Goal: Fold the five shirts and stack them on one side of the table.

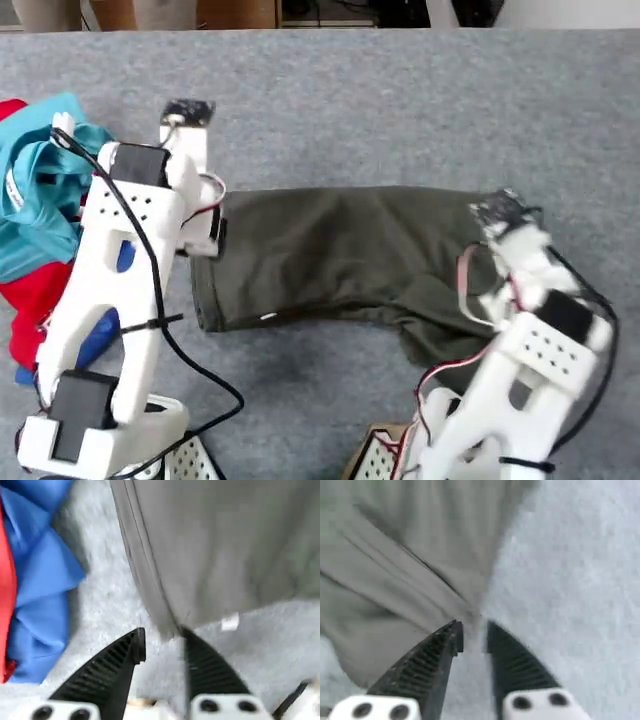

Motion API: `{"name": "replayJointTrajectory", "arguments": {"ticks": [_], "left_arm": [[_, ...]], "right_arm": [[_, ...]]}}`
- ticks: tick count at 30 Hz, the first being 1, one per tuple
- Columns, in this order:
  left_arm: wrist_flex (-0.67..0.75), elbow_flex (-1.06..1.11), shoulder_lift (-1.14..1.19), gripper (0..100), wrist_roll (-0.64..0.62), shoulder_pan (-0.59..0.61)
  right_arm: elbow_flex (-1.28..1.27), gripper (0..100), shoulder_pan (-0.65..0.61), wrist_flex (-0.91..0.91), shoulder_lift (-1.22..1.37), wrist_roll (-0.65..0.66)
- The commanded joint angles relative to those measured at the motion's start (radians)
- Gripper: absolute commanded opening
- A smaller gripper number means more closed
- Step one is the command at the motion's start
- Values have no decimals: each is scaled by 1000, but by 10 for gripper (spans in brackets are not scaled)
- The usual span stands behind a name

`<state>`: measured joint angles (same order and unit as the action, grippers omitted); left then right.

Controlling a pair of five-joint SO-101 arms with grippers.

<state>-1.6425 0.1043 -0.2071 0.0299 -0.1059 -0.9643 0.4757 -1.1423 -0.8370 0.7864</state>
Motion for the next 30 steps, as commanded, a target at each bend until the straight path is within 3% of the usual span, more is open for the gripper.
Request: {"name": "replayJointTrajectory", "arguments": {"ticks": [1, 7, 16, 24, 30], "left_arm": [[161, -8, 45, 33, -126, 8], [307, 6, 295, 19, -123, -34], [319, -69, 483, 19, -118, -35], [324, -69, 483, 19, -117, -26], [327, -71, 483, 19, -115, -26]], "right_arm": [[-13, 8, -226, 100, -7, -149], [-134, 5, -282, 319, 50, -250], [-117, 5, -275, 334, 292, -249], [-148, 2, -257, 163, 234, -155], [-209, 2, -257, -63, 19, -74]]}}
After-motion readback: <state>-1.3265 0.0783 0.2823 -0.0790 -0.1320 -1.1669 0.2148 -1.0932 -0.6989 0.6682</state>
